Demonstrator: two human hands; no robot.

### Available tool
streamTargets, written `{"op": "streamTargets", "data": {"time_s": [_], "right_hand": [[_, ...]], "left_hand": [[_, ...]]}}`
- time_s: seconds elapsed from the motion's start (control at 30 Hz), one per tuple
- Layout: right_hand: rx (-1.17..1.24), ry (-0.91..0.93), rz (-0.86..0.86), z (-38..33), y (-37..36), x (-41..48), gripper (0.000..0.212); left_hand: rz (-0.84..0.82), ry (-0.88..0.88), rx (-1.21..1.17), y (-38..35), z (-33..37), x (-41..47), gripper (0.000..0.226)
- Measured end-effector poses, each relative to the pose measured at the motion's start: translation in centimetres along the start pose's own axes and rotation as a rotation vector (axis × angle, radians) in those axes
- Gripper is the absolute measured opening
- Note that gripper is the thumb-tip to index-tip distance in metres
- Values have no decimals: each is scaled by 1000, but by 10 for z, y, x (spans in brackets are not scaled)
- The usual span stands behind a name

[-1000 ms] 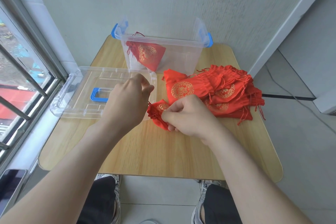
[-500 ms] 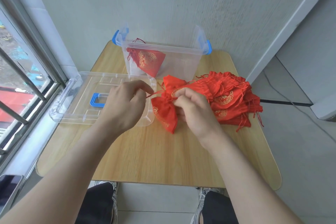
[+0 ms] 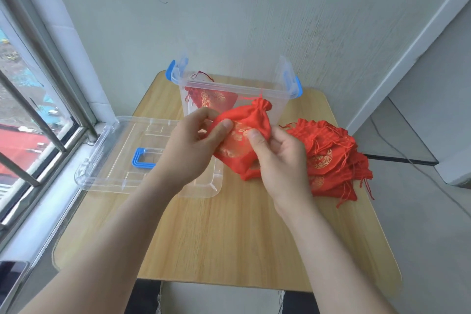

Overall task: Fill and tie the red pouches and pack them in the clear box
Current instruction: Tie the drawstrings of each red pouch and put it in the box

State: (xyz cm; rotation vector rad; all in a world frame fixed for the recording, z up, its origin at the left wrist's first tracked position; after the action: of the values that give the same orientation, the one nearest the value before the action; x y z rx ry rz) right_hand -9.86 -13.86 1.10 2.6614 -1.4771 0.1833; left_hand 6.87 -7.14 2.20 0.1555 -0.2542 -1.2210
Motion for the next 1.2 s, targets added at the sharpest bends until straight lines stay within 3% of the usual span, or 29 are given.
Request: {"op": "streamTargets", "data": {"time_s": [0.1, 0.17, 0.43, 0.5, 0.6, 0.67, 0.77, 0.83, 1.0, 1.07, 1.2], "right_hand": [[-53, 75, 110, -13, -2, 13, 12], [-54, 125, 161, -24, -6, 28, 10], [-242, 256, 444, -60, -32, 110, 6], [-427, 230, 490, -62, -37, 126, 4], [-776, 34, 447, -59, -43, 141, 14], [-891, -52, 319, -55, -52, 148, 19], [-953, -78, 132, -46, -72, 150, 22], [-975, 16, 64, -39, -83, 142, 22], [-863, 390, 216, -42, -71, 87, 25], [-818, 361, 208, -38, -60, 65, 25], [-701, 91, 245, -20, -20, 32, 23]], "left_hand": [[216, 97, 152, 13, -9, 7, 20], [268, 177, 224, 19, -16, 10, 22], [56, 220, 422, 8, -32, 23, 23], [24, 197, 446, 5, -33, 23, 23], [-14, 169, 484, 4, -35, 24, 23], [-35, 150, 506, 6, -36, 23, 24], [-48, 148, 540, 10, -39, 23, 24], [-50, 158, 553, 13, -42, 23, 24], [-135, 152, 610, 5, -50, 25, 24], [-166, 149, 644, 0, -49, 23, 24], [-182, 144, 674, -14, -44, 19, 25]]}}
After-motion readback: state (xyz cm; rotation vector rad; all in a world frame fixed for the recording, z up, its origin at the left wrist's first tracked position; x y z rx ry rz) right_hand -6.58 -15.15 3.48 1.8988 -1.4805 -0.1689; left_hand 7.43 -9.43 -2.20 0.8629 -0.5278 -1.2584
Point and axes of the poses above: each hand's wrist, its own x-axis towards the middle knuckle, its own y-axis out of the back of the hand, z = x × y, the point moved 5 cm from there along x, towards the middle knuckle, and after that the axes turned 11 degrees about -z, right-handed, at the moved point
